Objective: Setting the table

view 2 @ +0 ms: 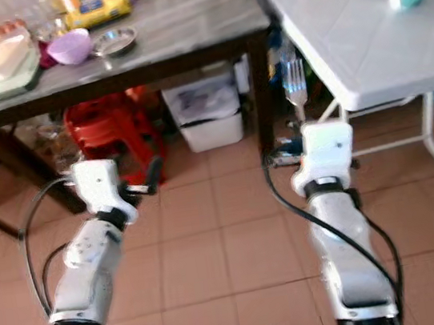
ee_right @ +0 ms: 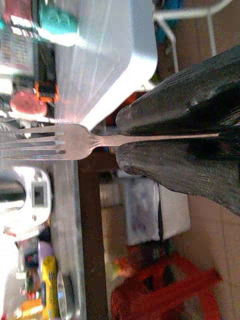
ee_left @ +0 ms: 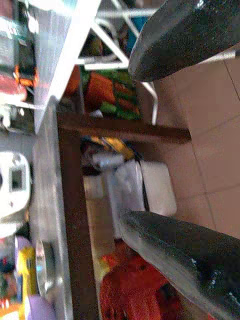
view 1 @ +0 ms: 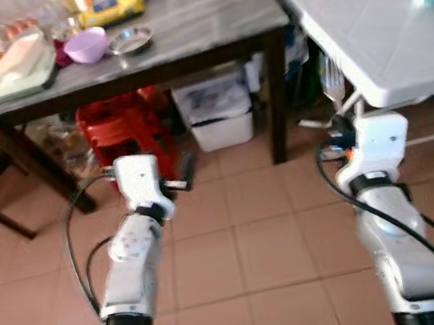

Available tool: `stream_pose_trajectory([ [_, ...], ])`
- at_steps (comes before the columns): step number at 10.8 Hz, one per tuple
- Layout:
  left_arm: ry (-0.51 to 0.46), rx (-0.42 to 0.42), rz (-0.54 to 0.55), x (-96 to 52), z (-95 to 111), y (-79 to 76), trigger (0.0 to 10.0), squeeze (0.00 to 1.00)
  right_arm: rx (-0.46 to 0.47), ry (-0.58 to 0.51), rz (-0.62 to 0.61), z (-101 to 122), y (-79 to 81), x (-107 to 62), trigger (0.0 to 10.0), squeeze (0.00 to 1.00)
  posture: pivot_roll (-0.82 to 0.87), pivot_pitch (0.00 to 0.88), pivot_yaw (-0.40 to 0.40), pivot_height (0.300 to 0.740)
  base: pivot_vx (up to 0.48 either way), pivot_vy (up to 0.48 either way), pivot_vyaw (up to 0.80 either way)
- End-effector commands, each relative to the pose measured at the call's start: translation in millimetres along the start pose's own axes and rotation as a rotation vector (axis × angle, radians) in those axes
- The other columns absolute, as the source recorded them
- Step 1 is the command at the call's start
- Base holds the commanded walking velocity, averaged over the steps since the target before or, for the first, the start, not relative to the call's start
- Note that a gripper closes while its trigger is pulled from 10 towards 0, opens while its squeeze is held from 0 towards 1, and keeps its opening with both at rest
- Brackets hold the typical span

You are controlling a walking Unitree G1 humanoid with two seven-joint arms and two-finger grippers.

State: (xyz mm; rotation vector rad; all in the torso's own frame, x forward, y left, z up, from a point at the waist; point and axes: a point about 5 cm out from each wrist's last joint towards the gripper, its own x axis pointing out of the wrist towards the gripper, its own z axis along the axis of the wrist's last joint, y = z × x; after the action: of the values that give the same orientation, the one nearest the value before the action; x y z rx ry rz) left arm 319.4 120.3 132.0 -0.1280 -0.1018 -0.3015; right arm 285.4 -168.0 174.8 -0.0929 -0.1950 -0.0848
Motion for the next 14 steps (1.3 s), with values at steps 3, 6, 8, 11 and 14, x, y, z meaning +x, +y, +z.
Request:
stream_pose_trajectory([
  [3, -0.005, 0.011, -0.006, -4.6, 1.9, 8.9, 10.0, 0.00, 0.011, -0.020, 0.026, 3.9, 8.1, 0.4, 10.0, 0.00, -0.10, 0.106, 0.129, 0.740, 0.089, 0.000, 0.00],
  [6, 0.003, 0.008, -0.019, -5.3, 0.9, 7.2, 10.0, 0.00, 0.007, -0.021, 0.023, 3.7, 7.6, -0.9, 10.0, 0.00, -0.10, 0.110, 0.134, 0.740, 0.320, 0.000, 0.00],
  [8, 0.006, 0.007, -0.024, -5.6, 0.4, 6.6, 10.0, 0.00, 0.006, -0.020, 0.023, 3.5, 7.8, -1.4, 10.0, 0.00, -0.10, 0.110, 0.136, 0.740, 0.337, 0.000, 0.24],
  [11, 0.013, 0.004, -0.030, -5.0, -1.1, 5.0, 10.0, 0.00, 0.009, -0.023, 0.023, 3.6, 7.5, -0.9, 10.0, 0.00, -0.10, 0.111, 0.135, 0.740, 0.341, 0.000, 0.76],
  [14, 0.016, -0.001, -0.035, -4.7, -1.7, 3.7, 10.0, 0.00, 0.011, -0.019, 0.019, 2.8, 7.0, -1.1, 10.0, 0.00, -0.10, 0.111, 0.137, 0.740, 0.340, 0.000, 0.49],
])
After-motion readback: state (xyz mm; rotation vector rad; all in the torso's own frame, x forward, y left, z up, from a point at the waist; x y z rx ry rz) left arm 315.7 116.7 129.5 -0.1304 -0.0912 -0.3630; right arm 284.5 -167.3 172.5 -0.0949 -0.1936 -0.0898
